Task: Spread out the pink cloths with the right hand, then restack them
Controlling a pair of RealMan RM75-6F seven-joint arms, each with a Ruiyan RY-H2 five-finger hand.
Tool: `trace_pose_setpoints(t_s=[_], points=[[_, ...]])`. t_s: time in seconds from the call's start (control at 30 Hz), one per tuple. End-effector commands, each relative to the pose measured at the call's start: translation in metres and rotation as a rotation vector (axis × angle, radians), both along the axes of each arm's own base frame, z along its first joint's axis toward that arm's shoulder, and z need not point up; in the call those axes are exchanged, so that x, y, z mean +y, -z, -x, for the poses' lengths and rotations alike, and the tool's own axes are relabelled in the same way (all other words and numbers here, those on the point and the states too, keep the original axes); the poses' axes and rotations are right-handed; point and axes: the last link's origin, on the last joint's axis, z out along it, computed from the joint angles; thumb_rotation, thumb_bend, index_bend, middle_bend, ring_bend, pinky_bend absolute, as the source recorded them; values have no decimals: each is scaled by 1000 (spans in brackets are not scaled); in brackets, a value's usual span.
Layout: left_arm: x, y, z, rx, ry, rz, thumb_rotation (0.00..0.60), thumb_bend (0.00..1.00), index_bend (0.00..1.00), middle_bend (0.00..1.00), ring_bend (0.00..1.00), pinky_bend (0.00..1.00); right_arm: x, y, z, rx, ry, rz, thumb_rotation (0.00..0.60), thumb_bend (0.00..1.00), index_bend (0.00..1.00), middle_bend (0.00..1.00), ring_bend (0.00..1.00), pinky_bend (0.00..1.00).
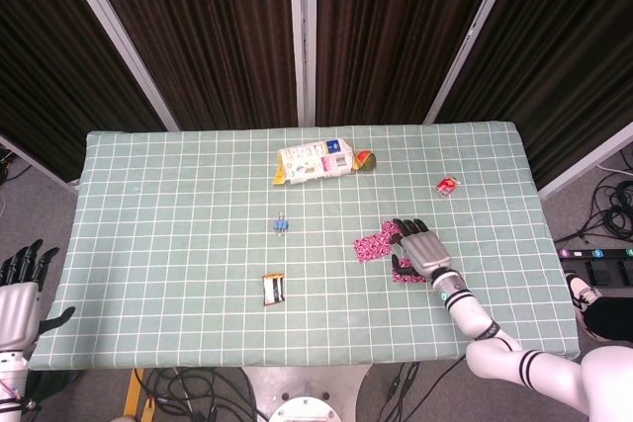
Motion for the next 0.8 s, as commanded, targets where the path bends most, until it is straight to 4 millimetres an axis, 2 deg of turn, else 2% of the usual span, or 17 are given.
trace_pose_setpoints(t_s=[0.03, 0.23, 0.33, 0.43, 0.47, 0.57, 0.67, 0.8], points=[[-1, 0, 1, -1, -2, -1, 600, 16, 188, 143, 72, 124, 1, 3, -6, -4, -13, -7, 253, 540, 267, 0, 0, 0], [-1, 0, 2, -4, -2, -3, 600, 17, 187, 143, 72, 124, 3, 7, -18, -16, -45, -16, 251, 540, 265, 0, 0, 0], [-1, 0, 2, -5, -1, -3, 600, 16, 188, 143, 72, 124, 2, 1, -20, -37, -53, 11, 264, 530, 266, 0, 0, 0], [-1, 0, 3, -6, -1, -3, 600, 17, 188, 143, 73, 124, -6, -10, -16, -53, -37, 64, 370, 407, 265, 0, 0, 0], [-1, 0, 3, -7, 0, -2, 600, 17, 187, 143, 72, 124, -8, -14, -14, -54, -32, 80, 403, 310, 265, 0, 0, 0], [0, 2, 2, -6, 4, 2, 600, 16, 188, 143, 72, 123, -17, -21, -9, -47, -17, 123, 467, 146, 270, 2, 0, 0], [0, 2, 1, -6, 6, 2, 600, 17, 188, 143, 72, 123, -27, -21, -9, -31, -4, 146, 505, 97, 282, 14, 0, 0], [-1, 1, 1, -2, 5, 2, 600, 16, 188, 143, 72, 124, -40, -14, -11, -15, 21, 153, 512, 97, 285, 18, 0, 0]])
